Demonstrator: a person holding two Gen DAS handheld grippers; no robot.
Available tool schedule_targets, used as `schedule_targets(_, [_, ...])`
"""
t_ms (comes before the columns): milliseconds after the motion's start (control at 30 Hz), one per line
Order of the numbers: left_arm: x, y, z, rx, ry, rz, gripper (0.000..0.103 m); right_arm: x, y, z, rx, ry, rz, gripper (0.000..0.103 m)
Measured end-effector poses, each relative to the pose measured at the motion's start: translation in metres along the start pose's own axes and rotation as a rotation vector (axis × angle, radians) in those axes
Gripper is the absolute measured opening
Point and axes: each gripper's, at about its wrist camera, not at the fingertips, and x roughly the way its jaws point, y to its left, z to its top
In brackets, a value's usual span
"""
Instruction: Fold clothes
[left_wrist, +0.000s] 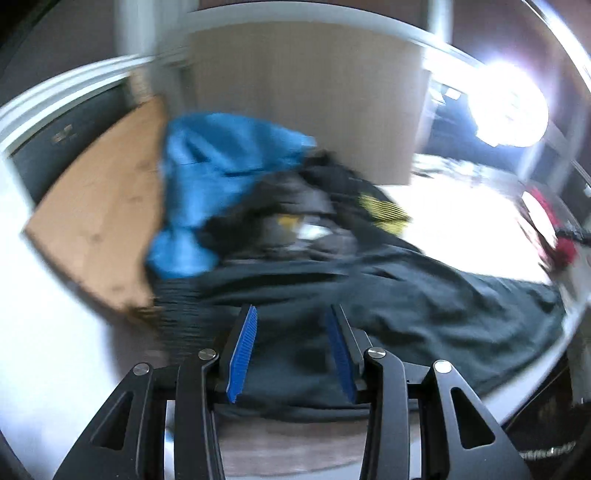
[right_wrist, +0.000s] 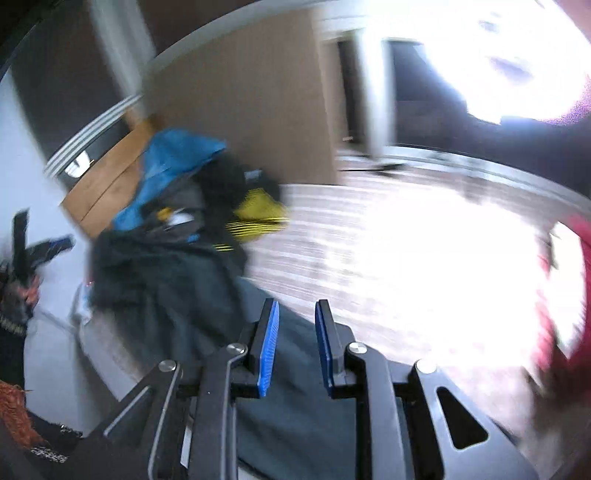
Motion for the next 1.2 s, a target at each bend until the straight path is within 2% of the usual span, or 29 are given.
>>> schedule_targets(200, [0.014, -0.146, -0.01, 0.143, 0.023, -0.159, 0.038, -0.096, -0.126, -0.075, 0.191, -0.047, -0.165, 0.02])
schedule_targets(333, [0.033, -0.258, -0.022, 0.212, 0.049, -0.275, 0.038, -0.108, -0.202, -0.128, 0.272, 0.007, -0.198, 0.02])
schedule_targets(433, [0.058, -0.361, -0.037, 0.233, 0.096, -0.364, 0.038, -0.092, -0.242, -0.155, 0.274, 0.055, -0.156, 0.02])
schedule_targets(567, [0.089, -0.513, -0.054, 0.348, 0.144, -0.425, 0.038, -0.066, -0.286, -0.184, 0.258, 0.111, -0.077, 0.02])
schedule_targets(733, [0.11, -0.64, -0.061, 0.466, 0.196, -0.488, 0.038, -0.042, -0.305, -0.188, 0.235, 0.097, 0.078, 0.02])
schedule_targets(800, [0.118, -0.668, -0.062, 0.504, 0.209, -0.491, 0.038, -0.035, -0.309, -0.183, 0.218, 0.091, 0.116, 0.02])
schedule_targets(867, [0.131, -0.685, -0.06, 0.496, 0.238, -0.494, 0.038, -0.027, -0.312, -0.177, 0.189, 0.096, 0.152, 0.02])
schedule_targets(1033, [0.153, -0.695, -0.065, 0.484, 0.275, -0.44, 0.038, -0.001, -0.324, -0.17, 0.181, 0.165, 0.233, 0.021])
schedule_targets(1200, [0.153, -0.686, -0.075, 0.47, 0.275, -0.436, 0.039, 0.013, -0.323, -0.169, 0.185, 0.197, 0.29, 0.037])
